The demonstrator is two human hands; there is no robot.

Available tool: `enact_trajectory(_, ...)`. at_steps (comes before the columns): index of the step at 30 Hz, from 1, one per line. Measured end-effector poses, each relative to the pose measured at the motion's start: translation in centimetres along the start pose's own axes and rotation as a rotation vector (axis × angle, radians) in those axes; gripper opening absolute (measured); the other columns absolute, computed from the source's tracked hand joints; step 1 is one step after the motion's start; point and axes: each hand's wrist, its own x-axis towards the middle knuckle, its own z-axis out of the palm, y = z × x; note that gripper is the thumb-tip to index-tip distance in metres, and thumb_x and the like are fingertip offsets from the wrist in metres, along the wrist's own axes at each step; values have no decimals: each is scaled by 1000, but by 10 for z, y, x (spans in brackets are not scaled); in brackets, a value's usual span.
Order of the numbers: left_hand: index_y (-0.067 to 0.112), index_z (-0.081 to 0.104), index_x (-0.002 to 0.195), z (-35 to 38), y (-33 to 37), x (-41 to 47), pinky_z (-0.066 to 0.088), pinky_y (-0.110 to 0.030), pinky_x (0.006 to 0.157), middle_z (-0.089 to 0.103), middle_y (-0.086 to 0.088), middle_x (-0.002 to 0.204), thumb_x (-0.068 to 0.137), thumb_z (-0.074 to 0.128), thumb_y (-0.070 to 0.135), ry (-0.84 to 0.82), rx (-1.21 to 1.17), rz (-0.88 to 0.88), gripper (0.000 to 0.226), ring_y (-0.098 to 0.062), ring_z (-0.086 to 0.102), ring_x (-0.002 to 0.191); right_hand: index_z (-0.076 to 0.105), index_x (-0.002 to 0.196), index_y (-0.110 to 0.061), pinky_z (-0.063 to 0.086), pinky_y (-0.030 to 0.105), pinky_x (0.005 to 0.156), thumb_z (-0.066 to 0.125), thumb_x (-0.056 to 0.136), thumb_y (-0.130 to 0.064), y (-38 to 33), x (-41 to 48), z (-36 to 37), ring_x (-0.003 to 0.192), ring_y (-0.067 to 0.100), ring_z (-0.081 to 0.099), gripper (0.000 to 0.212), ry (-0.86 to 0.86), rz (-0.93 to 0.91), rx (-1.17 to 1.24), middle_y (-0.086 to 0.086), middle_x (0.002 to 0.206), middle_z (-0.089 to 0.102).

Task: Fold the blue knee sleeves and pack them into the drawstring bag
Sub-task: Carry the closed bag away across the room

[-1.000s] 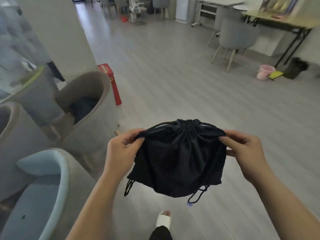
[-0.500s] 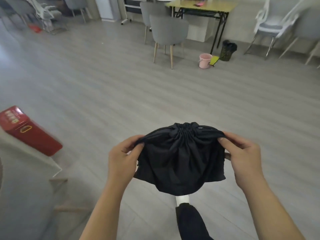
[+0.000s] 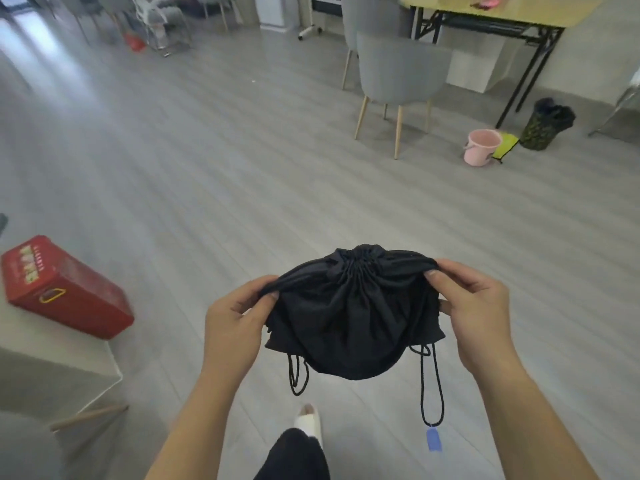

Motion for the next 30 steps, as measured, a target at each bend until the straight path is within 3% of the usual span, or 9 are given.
enact_trajectory(3, 25, 80, 94, 17, -6, 91, 55, -38, 64, 77, -1, 83, 91, 63, 0, 32, -23, -19, 31, -16, 64, 67, 79, 94, -12, 56, 53, 93, 67, 88, 1, 4, 88, 44, 88, 20, 74, 19, -25, 14, -29, 5, 92, 80)
enact_trajectory(7, 24, 80, 96, 41, 4, 229, 53, -25, 65, 78, 3, 89, 92, 63, 2, 8, -58, -27, 28, -13, 68, 76, 77, 92, -11, 57, 41, 80, 64, 90, 4, -17, 207, 107, 74, 13, 73, 20, -41, 14, -36, 0, 83, 79)
enact_trajectory(12, 23, 80, 96, 77, 54, 393, 56, -42, 79, 78, 1, 91, 92, 63, 2, -43, -100, 8, 27, -13, 68, 78, 76, 86, -15, 60, 24, 64, 63, 91, 5, -78, 341, 166, 67, 5, 71, 24, -21, -45, -32, -8, 74, 77)
enact_trajectory(15, 25, 80, 97, 111, 76, 478, 56, -52, 90, 78, 3, 95, 92, 63, 4, -69, -68, 41, 27, -19, 71, 89, 76, 85, -18, 59, 30, 74, 65, 90, 4, -94, 415, 180, 70, 4, 70, 25, 53, -80, -59, -11, 75, 77)
enact_trajectory(18, 28, 79, 96, 149, 84, 561, 55, -50, 92, 78, 7, 96, 92, 63, 6, -137, -13, 74, 28, -18, 72, 96, 77, 87, -21, 56, 37, 88, 66, 89, 3, -94, 495, 190, 79, 6, 72, 26, 105, -96, -85, -11, 81, 79)
enact_trajectory(20, 30, 80, 95, 177, 86, 618, 56, -46, 91, 78, 9, 95, 92, 63, 6, -144, 8, 78, 29, -15, 71, 94, 78, 88, -22, 56, 39, 93, 67, 89, 2, -92, 554, 202, 85, 11, 73, 27, 127, -102, -95, -9, 86, 79)
enact_trajectory(23, 30, 79, 97, 218, 87, 708, 56, -40, 78, 78, 7, 91, 93, 61, 6, -158, 50, 84, 31, -15, 69, 82, 79, 89, -25, 55, 39, 94, 68, 88, 1, -86, 655, 223, 89, 11, 73, 27, 124, -104, -99, -9, 90, 79)
enact_trajectory(27, 30, 77, 100, 256, 97, 822, 57, -59, 69, 76, -1, 88, 95, 57, 6, -167, 137, 53, 32, -38, 65, 73, 78, 84, -29, 56, 29, 86, 68, 88, 2, -94, 786, 262, 84, 3, 72, 33, 59, -66, -98, -13, 86, 79)
enact_trajectory(30, 35, 77, 94, 271, 112, 902, 57, -58, 74, 77, 5, 90, 93, 58, 2, -73, 140, 42, 38, -32, 70, 82, 78, 84, -28, 56, 21, 81, 69, 87, 2, -109, 881, 306, 81, 2, 72, 32, -12, -62, -91, -13, 84, 79)
